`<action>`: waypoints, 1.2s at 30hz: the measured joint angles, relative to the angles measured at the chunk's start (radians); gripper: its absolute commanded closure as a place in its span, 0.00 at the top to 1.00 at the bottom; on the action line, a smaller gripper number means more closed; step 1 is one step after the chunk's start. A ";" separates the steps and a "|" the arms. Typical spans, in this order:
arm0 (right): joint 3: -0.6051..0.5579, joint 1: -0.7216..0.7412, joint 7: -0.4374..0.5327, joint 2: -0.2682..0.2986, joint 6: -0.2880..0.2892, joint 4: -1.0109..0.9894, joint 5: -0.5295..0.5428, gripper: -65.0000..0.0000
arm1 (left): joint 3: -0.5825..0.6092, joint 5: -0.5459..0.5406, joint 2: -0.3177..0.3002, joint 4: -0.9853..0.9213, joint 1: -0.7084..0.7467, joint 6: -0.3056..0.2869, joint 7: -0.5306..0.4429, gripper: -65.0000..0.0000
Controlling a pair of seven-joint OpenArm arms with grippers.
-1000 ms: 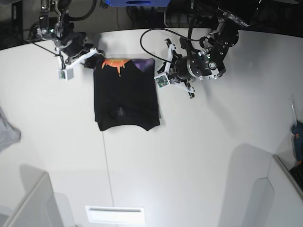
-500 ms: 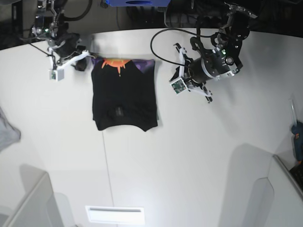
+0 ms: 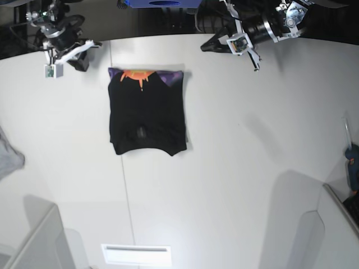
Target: Fold the T-shirt properly
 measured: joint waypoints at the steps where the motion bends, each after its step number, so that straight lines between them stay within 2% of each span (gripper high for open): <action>1: 0.002 -0.011 0.006 0.000 -0.004 0.001 -0.029 0.00 | -0.007 0.044 0.002 -0.005 0.022 -0.002 -0.014 0.00; 4: 0.003 -0.069 0.005 0.000 0.000 0.015 -0.069 0.00 | -0.042 0.201 0.008 -0.025 0.106 0.014 -0.040 0.00; 6: 0.003 -0.103 0.000 0.000 0.033 0.016 -0.077 0.00 | -0.041 0.254 0.003 -0.043 0.150 0.037 -0.080 0.00; 9: 0.004 -0.158 0.002 0.001 0.093 0.017 -0.075 0.00 | -0.040 0.223 0.002 -0.058 0.201 0.059 -0.171 0.00; 13: 0.002 -0.198 -0.016 0.000 0.093 0.009 -0.082 0.00 | -0.039 0.225 0.001 -0.116 0.239 0.073 -0.190 0.00; 16: -0.031 -0.221 -0.069 -0.014 0.093 0.005 -0.179 0.00 | -0.027 0.219 0.005 -0.185 0.238 0.071 -0.195 0.00; 18: -0.080 -0.230 -0.065 -0.038 0.093 -0.016 -0.251 0.00 | -0.028 0.217 0.018 -0.246 0.238 0.070 -0.201 0.00; 21: -0.196 -0.216 -0.053 -0.061 0.105 -0.112 -0.378 0.00 | -0.031 0.222 0.058 -0.349 0.229 0.069 -0.193 0.00; 23: -0.263 -0.179 -0.055 -0.065 0.107 -0.221 -0.427 0.00 | -0.031 0.219 0.090 -0.418 0.201 0.074 -0.198 0.00; 30: -0.362 -0.027 -0.046 -0.052 0.102 -0.500 -0.440 0.00 | -0.039 0.219 0.199 -0.676 0.099 0.077 -0.195 0.00; 33: -0.422 0.040 -0.034 -0.001 0.101 -0.620 -0.443 0.00 | -0.044 0.217 0.249 -0.807 0.043 0.076 -0.201 0.00; 36: -0.487 0.104 0.040 0.043 0.099 -0.754 -0.447 0.00 | -0.044 0.216 0.301 -0.946 -0.013 0.079 -0.202 0.00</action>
